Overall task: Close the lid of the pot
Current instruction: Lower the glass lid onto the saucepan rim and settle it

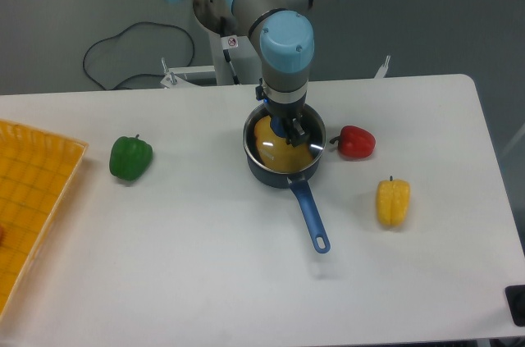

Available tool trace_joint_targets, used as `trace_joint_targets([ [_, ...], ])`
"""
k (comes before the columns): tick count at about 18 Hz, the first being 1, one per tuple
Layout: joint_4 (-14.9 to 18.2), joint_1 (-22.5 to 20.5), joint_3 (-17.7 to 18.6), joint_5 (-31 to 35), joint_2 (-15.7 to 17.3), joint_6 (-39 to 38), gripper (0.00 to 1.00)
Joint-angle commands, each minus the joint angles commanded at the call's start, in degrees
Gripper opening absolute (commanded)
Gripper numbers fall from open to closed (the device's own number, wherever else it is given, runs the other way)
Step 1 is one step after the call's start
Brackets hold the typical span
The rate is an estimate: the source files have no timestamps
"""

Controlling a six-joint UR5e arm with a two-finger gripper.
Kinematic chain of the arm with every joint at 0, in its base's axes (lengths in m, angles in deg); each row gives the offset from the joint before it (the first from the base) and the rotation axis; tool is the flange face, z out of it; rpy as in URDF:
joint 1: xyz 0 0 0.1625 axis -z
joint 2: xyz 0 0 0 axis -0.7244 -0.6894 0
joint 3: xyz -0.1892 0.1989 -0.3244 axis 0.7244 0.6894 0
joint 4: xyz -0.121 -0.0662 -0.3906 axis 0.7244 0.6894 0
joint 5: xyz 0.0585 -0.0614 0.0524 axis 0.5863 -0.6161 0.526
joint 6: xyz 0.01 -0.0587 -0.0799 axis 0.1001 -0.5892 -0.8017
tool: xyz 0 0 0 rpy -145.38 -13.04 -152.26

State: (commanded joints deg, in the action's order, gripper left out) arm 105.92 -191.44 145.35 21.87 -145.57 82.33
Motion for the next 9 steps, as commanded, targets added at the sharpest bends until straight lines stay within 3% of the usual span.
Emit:
trace_joint_targets([
  [4, 0.0, 0.0, -0.1, 0.0, 0.0, 0.0, 0.61],
  [9, 0.0, -0.1, -0.4, 0.3, -0.4, 0.4, 0.72],
])
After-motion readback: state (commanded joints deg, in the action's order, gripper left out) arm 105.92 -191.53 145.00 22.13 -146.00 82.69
